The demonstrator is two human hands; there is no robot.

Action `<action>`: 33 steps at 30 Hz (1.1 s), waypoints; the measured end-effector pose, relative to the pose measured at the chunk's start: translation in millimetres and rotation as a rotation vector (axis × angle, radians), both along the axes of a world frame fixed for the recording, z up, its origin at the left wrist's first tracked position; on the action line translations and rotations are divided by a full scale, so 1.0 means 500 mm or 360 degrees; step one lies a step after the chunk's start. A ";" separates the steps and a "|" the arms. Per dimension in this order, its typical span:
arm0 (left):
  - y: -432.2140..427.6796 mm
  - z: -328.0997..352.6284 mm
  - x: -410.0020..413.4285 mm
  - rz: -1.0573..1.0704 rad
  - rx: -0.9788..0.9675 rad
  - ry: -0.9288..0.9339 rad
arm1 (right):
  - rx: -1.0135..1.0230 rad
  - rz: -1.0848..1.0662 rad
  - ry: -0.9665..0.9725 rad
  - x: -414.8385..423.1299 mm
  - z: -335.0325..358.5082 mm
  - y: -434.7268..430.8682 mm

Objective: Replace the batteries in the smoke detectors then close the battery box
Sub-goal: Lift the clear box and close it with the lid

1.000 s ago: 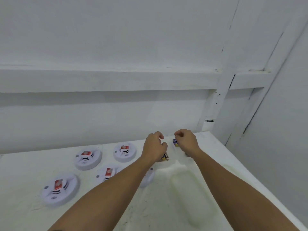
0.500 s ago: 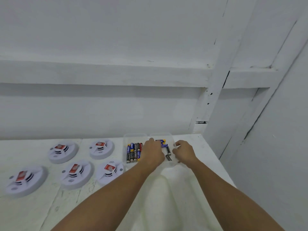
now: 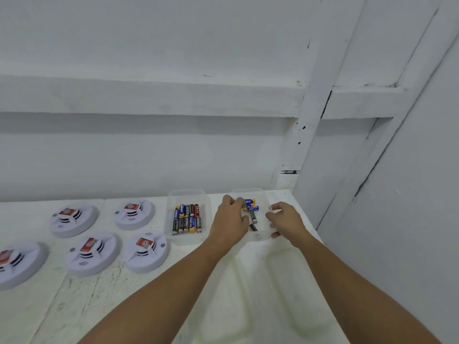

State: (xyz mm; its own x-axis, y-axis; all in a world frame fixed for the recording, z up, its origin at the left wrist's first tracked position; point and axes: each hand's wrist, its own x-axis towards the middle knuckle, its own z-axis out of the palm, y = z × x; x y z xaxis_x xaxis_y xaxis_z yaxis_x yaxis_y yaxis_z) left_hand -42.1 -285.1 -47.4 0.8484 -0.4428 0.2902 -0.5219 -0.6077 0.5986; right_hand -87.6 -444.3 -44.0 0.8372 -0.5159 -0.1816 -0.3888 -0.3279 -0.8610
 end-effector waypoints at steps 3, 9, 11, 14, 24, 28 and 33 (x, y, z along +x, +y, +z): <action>0.007 0.001 -0.037 0.0099 -0.0304 0.0052 | 0.0059 -0.0008 -0.0068 -0.029 0.000 -0.002; 0.012 -0.018 -0.158 0.0144 -0.0118 0.0318 | -0.0370 -0.0081 0.0037 -0.137 -0.014 -0.022; 0.007 -0.032 -0.192 -0.0023 0.0056 0.0363 | -0.0606 -0.0108 0.0130 -0.173 -0.022 -0.026; -0.007 -0.043 -0.223 -0.0127 0.0371 0.0406 | -0.0796 -0.0201 0.0171 -0.224 -0.038 -0.034; -0.041 -0.037 -0.257 -0.0139 0.0597 0.0486 | -0.0800 -0.0207 0.0668 -0.327 -0.037 -0.019; -0.045 -0.030 -0.261 -0.0104 0.0469 0.0659 | -0.0526 -0.0297 0.0532 -0.334 -0.034 -0.022; -0.030 -0.019 -0.265 -0.0205 -0.0215 0.0933 | 0.0216 -0.0384 0.0203 -0.343 -0.001 -0.039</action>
State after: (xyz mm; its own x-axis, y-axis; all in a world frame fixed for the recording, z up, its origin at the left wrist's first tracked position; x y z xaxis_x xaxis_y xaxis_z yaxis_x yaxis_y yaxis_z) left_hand -174.6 -299.8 -56.9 0.8258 -0.5441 -0.1481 -0.1465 -0.4606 0.8755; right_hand -259.4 -463.7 -44.4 0.6592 -0.6612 -0.3581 -0.5494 -0.0983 -0.8298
